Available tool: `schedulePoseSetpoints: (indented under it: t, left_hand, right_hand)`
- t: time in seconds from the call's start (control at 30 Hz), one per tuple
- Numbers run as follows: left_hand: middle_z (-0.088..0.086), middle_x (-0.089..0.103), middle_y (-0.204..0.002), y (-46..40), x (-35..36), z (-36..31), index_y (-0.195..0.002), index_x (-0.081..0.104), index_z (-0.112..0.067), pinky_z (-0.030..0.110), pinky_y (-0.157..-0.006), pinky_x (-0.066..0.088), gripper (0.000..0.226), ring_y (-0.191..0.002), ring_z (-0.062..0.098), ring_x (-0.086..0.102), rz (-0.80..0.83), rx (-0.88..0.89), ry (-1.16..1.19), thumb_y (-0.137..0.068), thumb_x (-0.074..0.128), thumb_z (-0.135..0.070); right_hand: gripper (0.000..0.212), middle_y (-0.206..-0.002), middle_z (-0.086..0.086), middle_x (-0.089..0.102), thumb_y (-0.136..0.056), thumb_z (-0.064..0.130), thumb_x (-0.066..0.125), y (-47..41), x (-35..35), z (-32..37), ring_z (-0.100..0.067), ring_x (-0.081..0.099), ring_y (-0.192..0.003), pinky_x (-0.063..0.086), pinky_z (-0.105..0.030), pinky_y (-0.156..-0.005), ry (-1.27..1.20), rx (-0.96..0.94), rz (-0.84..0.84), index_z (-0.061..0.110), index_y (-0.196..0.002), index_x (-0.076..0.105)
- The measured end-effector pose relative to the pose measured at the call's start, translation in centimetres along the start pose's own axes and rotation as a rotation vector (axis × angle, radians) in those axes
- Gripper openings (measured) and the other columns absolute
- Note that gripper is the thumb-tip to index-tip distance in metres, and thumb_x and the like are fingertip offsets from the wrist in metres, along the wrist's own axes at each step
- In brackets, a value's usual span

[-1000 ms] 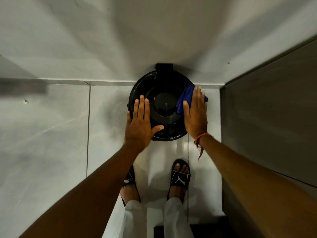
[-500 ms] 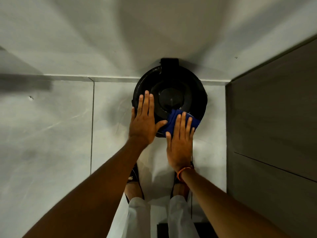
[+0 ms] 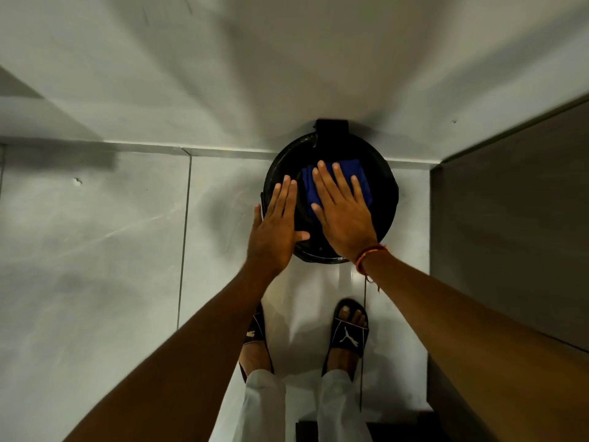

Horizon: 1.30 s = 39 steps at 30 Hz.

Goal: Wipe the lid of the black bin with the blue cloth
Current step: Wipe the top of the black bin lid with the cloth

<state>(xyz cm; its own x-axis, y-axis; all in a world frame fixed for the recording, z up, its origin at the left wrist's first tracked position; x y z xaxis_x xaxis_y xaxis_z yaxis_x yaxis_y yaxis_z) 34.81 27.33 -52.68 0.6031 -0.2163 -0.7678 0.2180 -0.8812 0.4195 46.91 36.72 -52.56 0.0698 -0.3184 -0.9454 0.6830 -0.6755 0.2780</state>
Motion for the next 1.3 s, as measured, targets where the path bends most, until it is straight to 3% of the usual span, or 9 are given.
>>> schedulePoseSetpoints:
  t: [0.27, 0.4, 0.53, 0.77, 0.87, 0.97, 1.13, 1.3]
  left_hand:
    - [-0.004, -0.014, -0.171, -0.1, 0.1, 0.0, -0.161, -0.010, -0.023, 0.059, -0.126, 0.007, 0.105, -0.158, 0.018, -0.013, 0.000, -0.039, 0.017, -0.091, 0.067, -0.040]
    - [-0.008, -0.012, -0.171, -0.2, -0.1, 0.3, -0.161, -0.007, -0.028, 0.060, -0.124, 0.007, 0.108, -0.158, 0.016, -0.012, -0.002, -0.042, 0.093, -0.088, 0.070, -0.043]
    - [-0.009, -0.010, -0.172, -0.3, -0.1, 0.2, -0.161, -0.006, -0.030, 0.064, -0.125, 0.008, 0.112, -0.158, 0.017, -0.011, -0.028, -0.077, 0.159, -0.085, 0.076, -0.037]
    - [0.004, -0.011, -0.172, -0.7, -0.3, 2.3, -0.160, -0.015, -0.020, 0.067, -0.122, 0.003, 0.135, -0.159, 0.031, 0.004, 0.031, -0.332, 0.371, -0.072, 0.085, -0.046]
    - [0.005, -0.012, -0.172, 0.0, 0.2, 1.5, -0.161, -0.014, -0.017, 0.064, -0.124, 0.003, 0.125, -0.159, 0.029, 0.003, -0.026, -0.318, 0.344, -0.081, 0.076, -0.050]
    - [0.005, -0.015, -0.171, 0.2, 0.2, 1.1, -0.161, -0.013, -0.015, 0.063, -0.125, 0.003, 0.121, -0.159, 0.025, -0.006, -0.030, -0.335, 0.325, -0.084, 0.072, -0.051]
    - [0.003, -0.017, -0.171, 0.4, -0.3, 0.3, -0.160, -0.015, -0.015, 0.062, -0.124, 0.000, 0.119, -0.159, 0.024, -0.012, -0.035, -0.269, 0.275, -0.086, 0.070, -0.051]
    - [0.001, -0.019, -0.170, 0.1, -0.5, -0.5, -0.160, -0.016, -0.018, 0.063, -0.126, 0.004, 0.114, -0.158, 0.024, -0.014, -0.030, -0.168, 0.140, -0.089, 0.070, -0.039]
  right_hand:
    - [0.062, -0.172, -0.005, 0.014, -0.108, 0.042, 0.022, 8.6, 1.4, -1.3, -0.025, 0.011, -0.160, 0.026, -0.052, -0.126, 0.016, -0.149, 0.142, 0.013, -0.163, 0.015]
    - [0.064, -0.173, -0.004, 0.001, -0.108, 0.043, 0.020, 3.1, -0.6, -1.8, -0.023, 0.000, -0.160, 0.007, -0.047, -0.131, -0.102, 0.074, 0.061, 0.015, -0.163, 0.004]
    - [0.064, -0.173, -0.005, -0.002, -0.110, 0.041, 0.022, -5.1, -3.1, -0.7, -0.026, -0.004, -0.160, -0.001, -0.049, -0.129, -0.142, 0.196, 0.022, 0.013, -0.163, 0.002]
    - [0.056, -0.169, -0.001, 0.027, -0.109, 0.037, 0.028, -8.9, -4.0, 1.9, -0.025, 0.015, -0.159, 0.009, -0.049, -0.130, 0.055, -0.174, 0.123, 0.016, -0.161, 0.025]
    - [0.059, -0.170, 0.000, 0.024, -0.108, 0.041, 0.024, -6.2, -2.9, 3.2, -0.024, 0.013, -0.160, 0.009, -0.048, -0.130, 0.126, -0.397, 0.154, 0.018, -0.162, 0.021]
    - [0.061, -0.172, -0.002, 0.014, -0.108, 0.042, 0.020, -2.2, -1.5, 2.0, -0.024, 0.008, -0.160, 0.007, -0.046, -0.130, 0.128, -0.456, 0.145, 0.017, -0.163, 0.014]
    - [0.063, -0.173, 0.001, 0.007, -0.108, 0.044, 0.022, 0.7, -1.3, -3.3, -0.019, 0.003, -0.161, 0.015, -0.050, -0.129, -0.046, -0.236, 0.092, 0.020, -0.164, 0.007]
    - [0.064, -0.173, -0.002, 0.003, -0.108, 0.046, 0.020, -5.0, -2.6, -2.1, -0.025, 0.001, -0.161, 0.005, -0.051, -0.130, -0.095, 0.043, -0.005, 0.018, -0.164, 0.005]
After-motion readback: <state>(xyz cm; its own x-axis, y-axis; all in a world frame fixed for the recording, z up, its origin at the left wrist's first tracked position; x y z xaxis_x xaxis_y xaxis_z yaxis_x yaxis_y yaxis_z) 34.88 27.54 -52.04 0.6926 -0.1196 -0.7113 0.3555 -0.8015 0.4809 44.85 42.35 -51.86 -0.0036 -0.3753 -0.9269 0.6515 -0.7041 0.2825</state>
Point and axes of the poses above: each hand's wrist, its own y-axis away from the middle knuckle, its own x-axis out of the palm, z = x × y, the point moved 4 cm from there along -y, towards the middle knuckle
